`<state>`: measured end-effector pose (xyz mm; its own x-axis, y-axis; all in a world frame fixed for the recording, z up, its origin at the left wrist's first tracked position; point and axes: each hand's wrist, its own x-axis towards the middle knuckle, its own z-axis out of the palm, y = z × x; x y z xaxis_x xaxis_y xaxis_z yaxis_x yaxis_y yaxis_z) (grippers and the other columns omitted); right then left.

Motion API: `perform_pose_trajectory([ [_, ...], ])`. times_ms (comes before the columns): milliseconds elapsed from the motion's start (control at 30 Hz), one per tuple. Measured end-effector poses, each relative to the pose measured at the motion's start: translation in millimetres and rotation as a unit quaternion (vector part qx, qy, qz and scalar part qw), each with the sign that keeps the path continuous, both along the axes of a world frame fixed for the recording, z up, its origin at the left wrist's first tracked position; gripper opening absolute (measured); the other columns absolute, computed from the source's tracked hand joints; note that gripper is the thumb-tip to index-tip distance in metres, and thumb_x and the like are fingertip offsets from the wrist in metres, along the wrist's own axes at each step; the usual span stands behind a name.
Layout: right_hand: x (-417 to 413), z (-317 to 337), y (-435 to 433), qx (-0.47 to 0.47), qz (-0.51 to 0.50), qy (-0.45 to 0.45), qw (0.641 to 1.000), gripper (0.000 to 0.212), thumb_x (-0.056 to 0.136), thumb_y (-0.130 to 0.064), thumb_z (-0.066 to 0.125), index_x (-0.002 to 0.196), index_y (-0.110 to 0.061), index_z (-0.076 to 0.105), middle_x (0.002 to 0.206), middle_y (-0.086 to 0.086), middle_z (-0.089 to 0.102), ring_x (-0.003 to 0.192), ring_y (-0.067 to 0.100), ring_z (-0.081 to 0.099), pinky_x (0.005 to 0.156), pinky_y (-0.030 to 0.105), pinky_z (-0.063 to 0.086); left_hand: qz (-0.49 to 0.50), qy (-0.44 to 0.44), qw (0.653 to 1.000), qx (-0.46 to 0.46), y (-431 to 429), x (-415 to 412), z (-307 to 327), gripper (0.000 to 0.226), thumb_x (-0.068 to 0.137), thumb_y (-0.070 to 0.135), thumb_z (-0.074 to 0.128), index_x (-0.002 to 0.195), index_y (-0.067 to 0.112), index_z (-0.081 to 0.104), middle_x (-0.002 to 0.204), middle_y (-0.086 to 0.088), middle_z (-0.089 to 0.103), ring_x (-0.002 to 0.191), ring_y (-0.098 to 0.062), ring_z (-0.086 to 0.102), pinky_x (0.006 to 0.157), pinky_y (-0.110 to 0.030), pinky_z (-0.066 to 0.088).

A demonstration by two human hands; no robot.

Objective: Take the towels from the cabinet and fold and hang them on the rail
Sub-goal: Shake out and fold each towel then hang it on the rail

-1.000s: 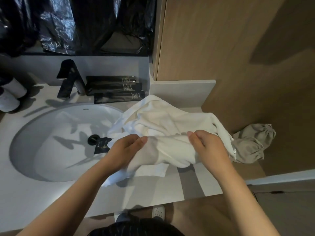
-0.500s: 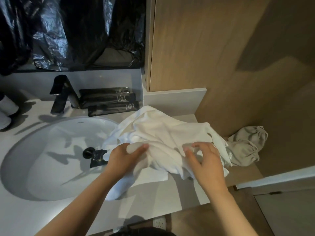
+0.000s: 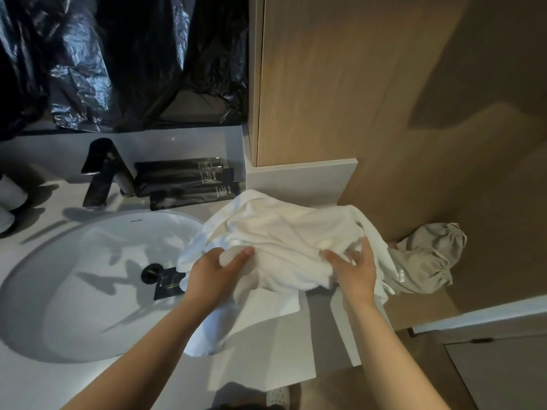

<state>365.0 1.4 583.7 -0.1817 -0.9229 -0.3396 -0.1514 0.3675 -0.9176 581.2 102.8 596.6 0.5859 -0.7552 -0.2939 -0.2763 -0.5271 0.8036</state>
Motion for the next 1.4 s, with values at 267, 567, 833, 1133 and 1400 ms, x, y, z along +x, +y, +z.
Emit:
perform_pose_trajectory([
  [267, 50.7, 17.9, -61.2, -0.145, 0.083, 0.07, 0.983, 0.047, 0.089, -0.009, 0.066, 0.134, -0.019, 0.058, 0.131, -0.001, 0.06, 0.112, 0.01, 0.053, 0.097, 0.017, 0.04, 0.049, 0.042, 0.998, -0.005, -29.6, 13.9, -16.4, 0.063, 0.084, 0.068, 0.054, 0.084, 0.006, 0.063, 0.083, -0.007, 0.068, 0.079, -0.021, 0.062, 0.066, -0.029, 0.045],
  [567, 19.3, -8.5, -65.0, -0.089, 0.293, 0.051, 0.951, 0.069, 0.085, -0.068, 0.055, 0.144, -0.037, 0.04, 0.152, -0.018, 0.036, 0.14, 0.005, 0.034, 0.114, 0.032, 0.031, 0.051, 0.037, 0.997, 0.036, -60.9, 25.9, -28.7, 0.051, 0.086, 0.063, 0.055, 0.083, 0.015, 0.067, 0.083, 0.002, 0.065, 0.081, -0.014, 0.058, 0.068, -0.03, 0.04],
  [833, -8.5, -29.9, -52.6, -0.165, 0.294, 0.333, 0.881, 0.04, 0.094, -0.05, 0.051, 0.117, -0.017, 0.054, 0.115, 0.004, 0.064, 0.113, 0.028, 0.055, 0.113, 0.053, 0.024, 0.041, -0.002, 0.999, 0.023, -52.5, 22.7, -18.8, 0.049, 0.087, 0.058, 0.059, 0.083, 0.01, 0.066, 0.078, -0.002, 0.066, 0.077, -0.017, 0.059, 0.067, -0.034, 0.045],
  [1133, -1.8, 96.4, -86.3, -0.337, 0.232, 0.223, 0.885, 0.037, 0.089, -0.058, 0.056, 0.07, -0.029, 0.041, 0.065, -0.019, 0.053, 0.06, 0.0, 0.047, 0.054, 0.015, 0.035, 0.022, -0.022, 0.994, -0.108, -58.4, 12.8, 55.0, 0.046, 0.088, 0.059, 0.057, 0.078, 0.014, 0.063, 0.074, 0.001, 0.065, 0.073, -0.02, 0.058, 0.062, -0.031, 0.04],
  [1400, -10.0, 150.1, -93.5, -0.085, 0.323, 0.191, 0.923, 0.071, 0.071, -0.073, 0.067, 0.079, -0.002, 0.069, 0.069, 0.009, 0.071, 0.061, 0.018, 0.064, 0.058, 0.025, 0.045, 0.007, 0.065, 0.994, -0.089, -61.0, 21.2, 89.8, 0.047, 0.087, 0.055, 0.062, 0.093, 0.01, 0.075, 0.097, -0.009, 0.073, 0.091, -0.024, 0.066, 0.085, -0.037, 0.05],
])
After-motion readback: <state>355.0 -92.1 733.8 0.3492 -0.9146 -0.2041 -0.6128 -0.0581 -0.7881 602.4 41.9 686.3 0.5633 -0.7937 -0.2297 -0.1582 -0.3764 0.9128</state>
